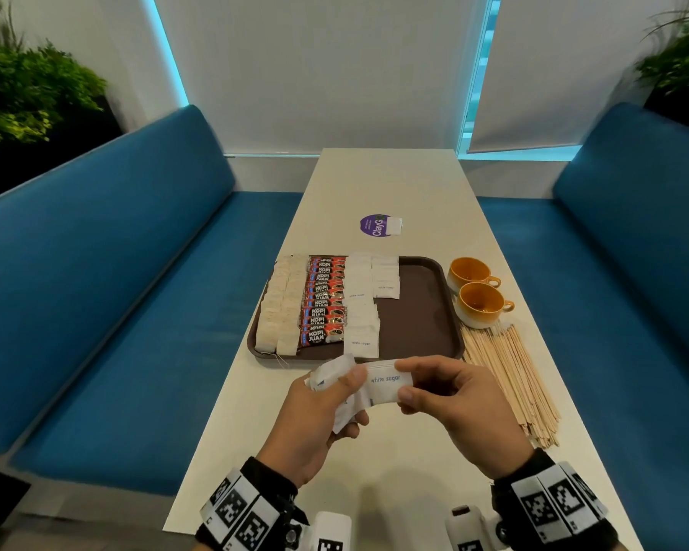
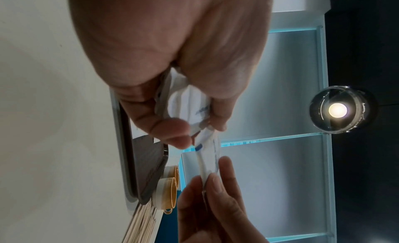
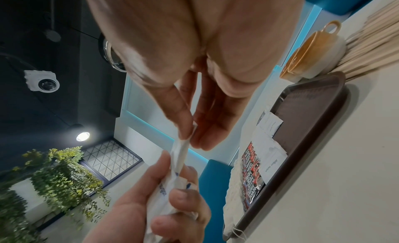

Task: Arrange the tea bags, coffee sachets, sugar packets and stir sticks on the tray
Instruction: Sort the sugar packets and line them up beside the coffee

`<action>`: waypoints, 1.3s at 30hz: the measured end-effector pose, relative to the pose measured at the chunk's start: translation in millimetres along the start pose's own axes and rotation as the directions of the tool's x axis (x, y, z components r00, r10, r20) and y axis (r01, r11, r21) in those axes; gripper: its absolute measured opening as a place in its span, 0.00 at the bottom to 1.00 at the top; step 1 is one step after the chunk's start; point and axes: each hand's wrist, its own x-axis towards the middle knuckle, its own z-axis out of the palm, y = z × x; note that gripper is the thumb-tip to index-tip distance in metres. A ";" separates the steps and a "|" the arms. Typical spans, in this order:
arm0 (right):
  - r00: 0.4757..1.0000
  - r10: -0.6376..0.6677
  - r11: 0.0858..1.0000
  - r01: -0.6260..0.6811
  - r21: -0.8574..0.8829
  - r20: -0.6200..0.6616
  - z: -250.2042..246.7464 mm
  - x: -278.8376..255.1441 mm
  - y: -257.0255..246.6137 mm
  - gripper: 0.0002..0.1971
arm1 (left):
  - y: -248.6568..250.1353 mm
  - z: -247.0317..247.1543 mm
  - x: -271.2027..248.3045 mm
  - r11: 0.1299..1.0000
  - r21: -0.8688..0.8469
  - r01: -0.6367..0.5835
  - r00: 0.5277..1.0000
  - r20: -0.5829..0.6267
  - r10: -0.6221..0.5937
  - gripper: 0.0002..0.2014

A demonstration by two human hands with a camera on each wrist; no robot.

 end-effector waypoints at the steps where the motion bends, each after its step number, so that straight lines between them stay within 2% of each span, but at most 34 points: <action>1: 1.000 0.002 1.000 -0.002 -0.019 0.009 -0.4 1.1 -0.3 0.14 | 1.8 0.4 3.2 1.000 0.008 0.003 1.000 -0.007 -0.003 0.13; 8: 0.999 0.027 0.993 -0.025 -0.117 0.017 1.4 15.9 -2.4 0.14 | 6.2 3.9 19.9 0.996 -0.073 0.053 0.997 -0.057 -0.057 0.14; 11: 0.998 0.046 0.995 -0.049 -0.088 -0.040 -2.4 30.4 -0.1 0.13 | 3.0 1.6 25.2 0.989 -0.130 0.077 0.992 -0.087 -0.089 0.21; 16: 0.985 0.089 0.993 -0.098 -0.058 -0.147 -13.6 73.3 0.6 0.12 | -1.5 -9.4 30.7 0.970 -0.189 0.150 0.987 -0.023 -0.157 0.19; 19: 0.980 0.095 0.980 -0.123 -0.160 -0.172 -23.0 114.1 4.0 0.13 | -1.3 -17.2 37.5 0.957 -0.228 0.180 0.983 0.008 -0.183 0.20; 22: 0.982 0.023 0.944 -0.083 -0.320 -0.186 -33.1 160.2 10.9 0.11 | -1.0 -22.8 45.7 0.951 -0.245 0.189 0.982 0.025 -0.189 0.20; 24: 0.978 0.002 0.927 -0.079 -0.366 -0.207 -37.3 189.4 17.8 0.10 | -1.6 -25.3 50.9 0.953 -0.236 0.190 0.981 0.025 -0.190 0.17; 31: 0.951 0.222 0.867 -0.293 -0.402 -0.215 -38.3 258.3 61.5 0.11 | -12.9 -30.3 62.9 0.943 -0.227 0.244 0.968 -0.005 -0.251 0.14; 35: 0.947 0.233 0.808 -0.315 -0.498 -0.221 -34.4 273.9 76.0 0.10 | -20.3 -33.0 65.6 0.932 -0.236 0.276 0.958 -0.007 -0.285 0.14; 39: 0.953 0.218 0.684 -0.304 -0.663 -0.211 -29.0 283.6 78.1 0.08 | -22.7 -37.2 68.3 0.917 -0.258 0.306 0.947 -0.014 -0.320 0.20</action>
